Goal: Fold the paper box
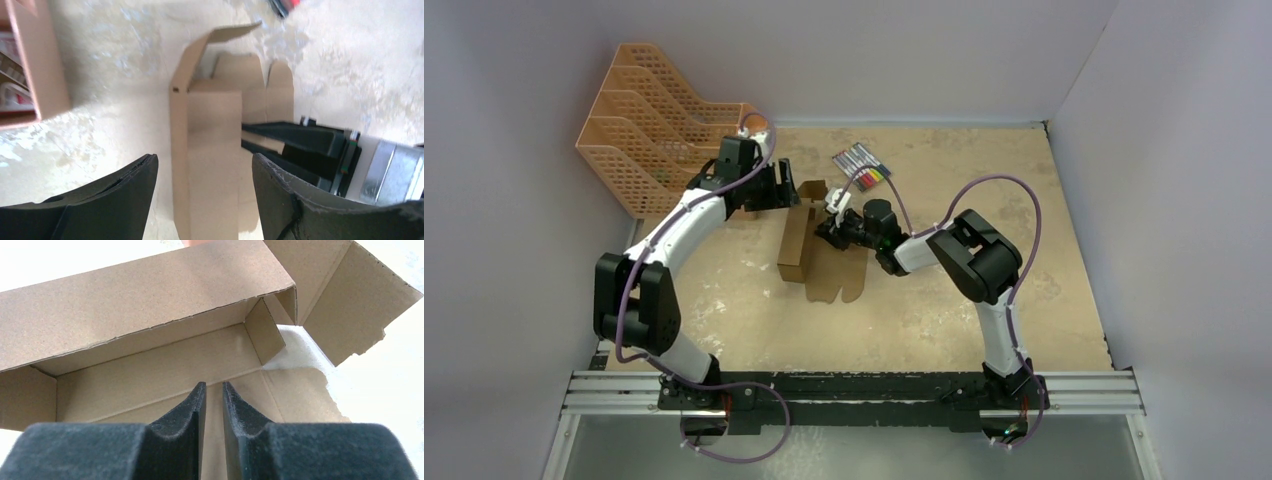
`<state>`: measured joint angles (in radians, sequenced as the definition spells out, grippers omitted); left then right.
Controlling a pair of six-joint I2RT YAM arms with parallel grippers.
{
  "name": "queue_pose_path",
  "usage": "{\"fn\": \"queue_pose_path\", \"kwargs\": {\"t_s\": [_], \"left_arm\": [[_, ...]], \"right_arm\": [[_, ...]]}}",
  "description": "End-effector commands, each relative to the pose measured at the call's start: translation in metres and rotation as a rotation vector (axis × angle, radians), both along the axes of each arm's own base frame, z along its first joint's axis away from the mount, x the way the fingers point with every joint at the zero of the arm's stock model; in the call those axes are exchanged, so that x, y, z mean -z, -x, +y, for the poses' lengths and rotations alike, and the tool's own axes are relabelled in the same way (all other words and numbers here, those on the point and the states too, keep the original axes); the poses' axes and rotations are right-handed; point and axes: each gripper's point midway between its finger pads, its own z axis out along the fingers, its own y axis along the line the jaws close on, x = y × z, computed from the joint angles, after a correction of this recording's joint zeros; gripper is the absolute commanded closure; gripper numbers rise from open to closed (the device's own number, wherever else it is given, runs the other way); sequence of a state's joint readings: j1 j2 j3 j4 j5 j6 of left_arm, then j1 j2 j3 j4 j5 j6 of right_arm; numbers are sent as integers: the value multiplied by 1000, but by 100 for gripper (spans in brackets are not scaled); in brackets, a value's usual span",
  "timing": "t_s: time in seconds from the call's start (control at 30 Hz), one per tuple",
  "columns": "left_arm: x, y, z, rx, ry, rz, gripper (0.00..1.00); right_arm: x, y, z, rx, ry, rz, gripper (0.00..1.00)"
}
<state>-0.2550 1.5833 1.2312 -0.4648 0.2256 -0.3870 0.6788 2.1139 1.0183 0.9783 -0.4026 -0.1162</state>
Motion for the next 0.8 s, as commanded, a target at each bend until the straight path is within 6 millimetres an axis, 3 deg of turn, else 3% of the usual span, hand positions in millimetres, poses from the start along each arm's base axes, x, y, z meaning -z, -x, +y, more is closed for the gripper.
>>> {"fn": "queue_pose_path", "kwargs": {"t_s": [0.0,0.1,0.17,0.33,0.53,0.63,0.77], "left_arm": [[-15,-33,4,-72,17,-92,31],[-1,-38,0,-57,12,-41,32],[-6,-40,3,-73,13,-66,32],[-12,-44,13,-95,7,-110,31],[1,-41,-14,7,130,-45,31],[20,-33,-17,43,130,14,31],[25,-26,-28,103,172,47,32]], "right_arm": [[-29,-2,6,-10,-62,-62,78],[-31,0,6,-14,-62,-58,78],[-31,6,2,-23,-46,-51,76],[-41,6,-29,13,6,-49,71],[-46,-8,-64,83,37,-23,63],[-51,-22,-88,111,33,-4,58],[-61,-34,-106,105,29,-4,52]]}}
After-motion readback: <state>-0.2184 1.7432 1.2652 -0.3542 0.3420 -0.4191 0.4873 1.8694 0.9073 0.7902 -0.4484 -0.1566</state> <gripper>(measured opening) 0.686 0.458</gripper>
